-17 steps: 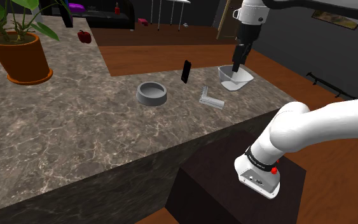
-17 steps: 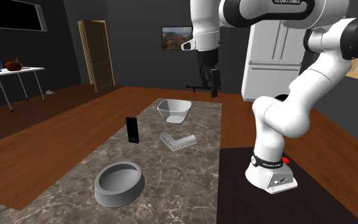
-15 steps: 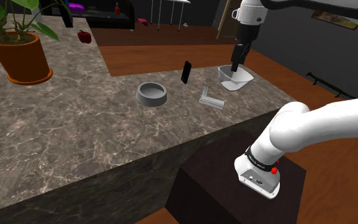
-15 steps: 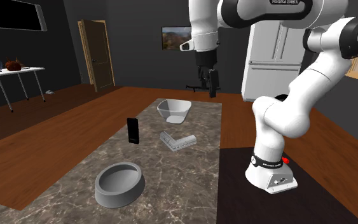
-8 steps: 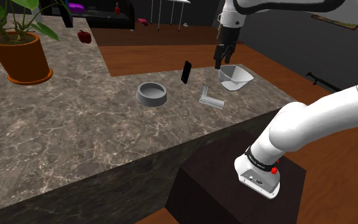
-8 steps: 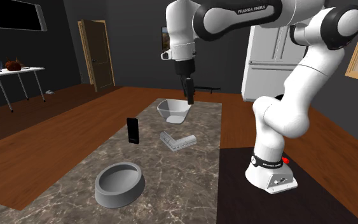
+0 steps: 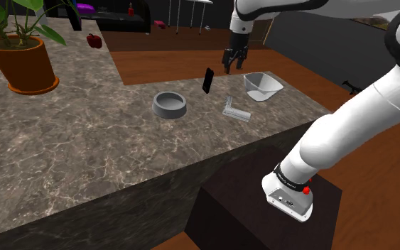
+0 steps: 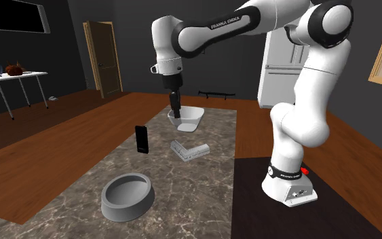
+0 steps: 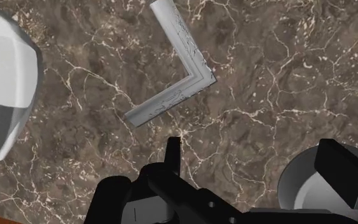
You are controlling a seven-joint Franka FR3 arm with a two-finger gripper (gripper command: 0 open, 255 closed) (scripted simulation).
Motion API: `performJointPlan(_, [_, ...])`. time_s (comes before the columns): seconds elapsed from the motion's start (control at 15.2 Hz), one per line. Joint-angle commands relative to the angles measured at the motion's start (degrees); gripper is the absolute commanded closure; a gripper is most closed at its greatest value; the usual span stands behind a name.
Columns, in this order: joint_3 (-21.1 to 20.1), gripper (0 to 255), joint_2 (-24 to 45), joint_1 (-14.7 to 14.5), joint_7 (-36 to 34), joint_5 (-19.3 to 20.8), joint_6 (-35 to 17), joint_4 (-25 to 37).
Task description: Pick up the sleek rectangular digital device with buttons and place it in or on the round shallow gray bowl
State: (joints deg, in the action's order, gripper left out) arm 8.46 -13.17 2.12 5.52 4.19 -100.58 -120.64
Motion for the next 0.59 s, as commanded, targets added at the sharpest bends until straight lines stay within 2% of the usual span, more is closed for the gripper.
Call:
performJointPlan(0.0, [0.53,0,4.55,0.23,-0.38,-0.81,-1.81,2.95])
performJointPlan(0.53, [2.89,0,21.86,2.48,0.03,-4.92,-4.92,17.65])
